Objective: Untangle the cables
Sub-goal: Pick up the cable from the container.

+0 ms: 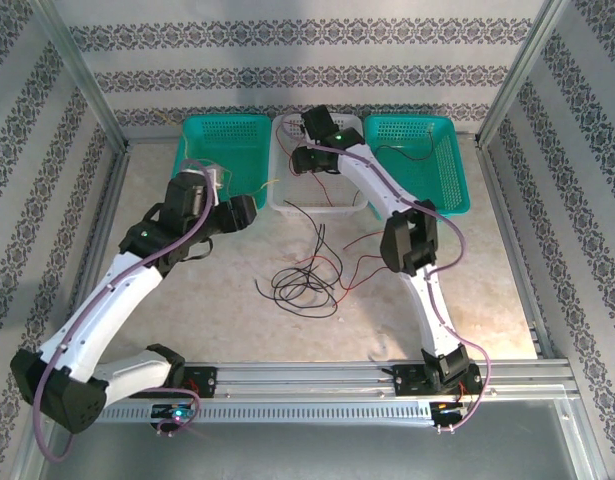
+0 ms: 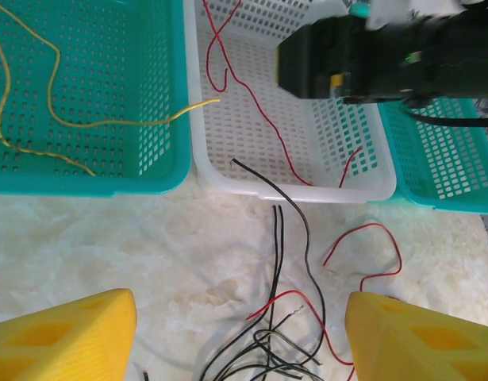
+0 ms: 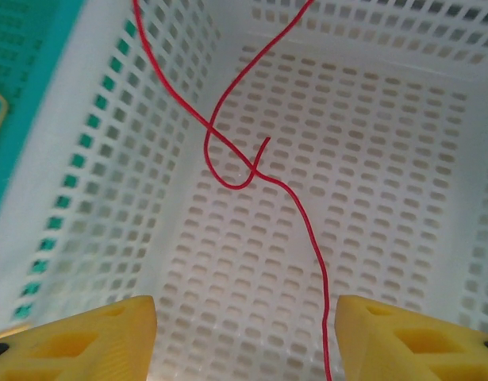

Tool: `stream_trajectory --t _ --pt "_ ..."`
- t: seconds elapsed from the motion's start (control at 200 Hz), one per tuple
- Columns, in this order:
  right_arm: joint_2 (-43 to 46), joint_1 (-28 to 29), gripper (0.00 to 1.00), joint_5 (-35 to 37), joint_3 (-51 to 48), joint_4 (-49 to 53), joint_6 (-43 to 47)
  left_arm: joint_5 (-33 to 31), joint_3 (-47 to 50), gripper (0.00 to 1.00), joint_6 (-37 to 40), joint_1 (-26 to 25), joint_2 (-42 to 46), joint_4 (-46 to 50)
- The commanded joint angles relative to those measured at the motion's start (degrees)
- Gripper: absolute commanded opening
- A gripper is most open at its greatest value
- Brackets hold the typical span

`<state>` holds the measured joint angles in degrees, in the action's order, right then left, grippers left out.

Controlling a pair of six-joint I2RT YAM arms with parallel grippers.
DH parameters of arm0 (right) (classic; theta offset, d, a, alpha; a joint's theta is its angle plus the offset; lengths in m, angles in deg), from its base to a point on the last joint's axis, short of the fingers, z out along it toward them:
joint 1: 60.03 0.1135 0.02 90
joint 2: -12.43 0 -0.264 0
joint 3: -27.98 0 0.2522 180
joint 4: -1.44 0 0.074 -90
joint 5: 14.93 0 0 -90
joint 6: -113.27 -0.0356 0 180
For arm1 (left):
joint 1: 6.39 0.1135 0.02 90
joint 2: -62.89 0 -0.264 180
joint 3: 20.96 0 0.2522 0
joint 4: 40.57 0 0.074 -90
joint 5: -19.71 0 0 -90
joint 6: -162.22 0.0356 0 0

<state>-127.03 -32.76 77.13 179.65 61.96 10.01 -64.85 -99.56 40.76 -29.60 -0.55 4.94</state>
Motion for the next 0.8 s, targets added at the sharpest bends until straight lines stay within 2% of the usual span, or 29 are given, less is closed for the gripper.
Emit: stream_trajectory --t 0.0,0.275,0.67,0.795 --pt "-4.3 -0.8 0.63 -0.2 6.7 3.7 2.0 -1.6 2.1 0.69 -2.8 0.6 1.3 2.4" --pt "-14.0 -2.9 0.65 -0.8 15.7 6.6 1.9 -3.0 4.1 0.68 -4.6 0.6 3.6 2.5" --pt "-12.2 -3.4 0.45 1.5 5.5 10.0 1.2 -1.8 1.2 0.67 -1.4 1.5 -1.3 -0.3" --pt "-12.5 -3.4 0.29 1.6 4.7 10.0 1.3 -1.0 0.2 0.66 -1.2 1.6 -3.0 -1.4"
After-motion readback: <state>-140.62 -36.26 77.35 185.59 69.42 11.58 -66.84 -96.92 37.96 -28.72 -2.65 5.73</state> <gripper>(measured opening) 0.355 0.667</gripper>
